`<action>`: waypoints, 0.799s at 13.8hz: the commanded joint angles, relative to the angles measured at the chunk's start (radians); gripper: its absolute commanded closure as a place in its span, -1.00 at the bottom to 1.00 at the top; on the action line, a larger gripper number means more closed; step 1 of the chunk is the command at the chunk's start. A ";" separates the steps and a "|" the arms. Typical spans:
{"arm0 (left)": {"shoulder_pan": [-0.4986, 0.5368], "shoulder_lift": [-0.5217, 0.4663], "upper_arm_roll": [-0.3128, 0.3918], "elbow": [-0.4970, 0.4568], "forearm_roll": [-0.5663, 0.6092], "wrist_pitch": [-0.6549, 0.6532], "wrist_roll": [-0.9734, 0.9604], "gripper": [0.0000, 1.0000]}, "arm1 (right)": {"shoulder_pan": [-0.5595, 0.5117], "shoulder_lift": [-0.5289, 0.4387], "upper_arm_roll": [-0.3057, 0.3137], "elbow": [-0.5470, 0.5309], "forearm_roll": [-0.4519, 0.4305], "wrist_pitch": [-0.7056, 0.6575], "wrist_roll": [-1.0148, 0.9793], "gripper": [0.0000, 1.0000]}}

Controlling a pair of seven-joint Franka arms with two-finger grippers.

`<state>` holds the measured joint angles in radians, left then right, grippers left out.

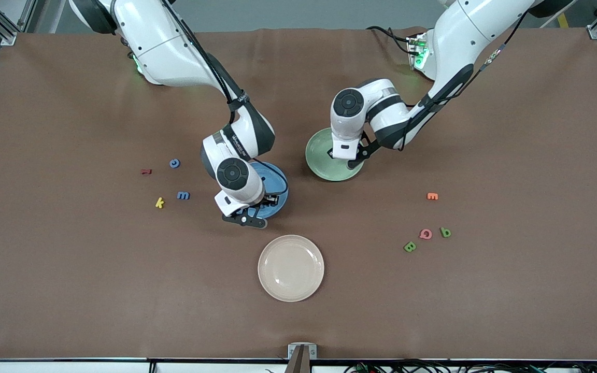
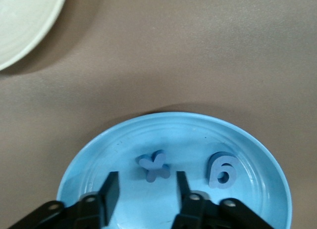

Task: Sort letters by color into matching plates
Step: 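Drop n on green plate with the left gripper while the right gripper drops x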

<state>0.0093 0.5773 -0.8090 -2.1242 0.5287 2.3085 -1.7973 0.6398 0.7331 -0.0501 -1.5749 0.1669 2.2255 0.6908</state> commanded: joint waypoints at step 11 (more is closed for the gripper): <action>0.012 0.007 0.014 -0.011 0.016 0.000 -0.022 0.63 | -0.204 -0.138 -0.037 -0.002 0.000 -0.256 -0.118 -1.00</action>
<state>0.0174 0.5813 -0.7989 -2.1375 0.5287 2.3086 -1.7984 0.4806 0.6397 -0.0992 -1.5386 0.1662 2.0056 0.6408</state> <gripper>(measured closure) 0.736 0.000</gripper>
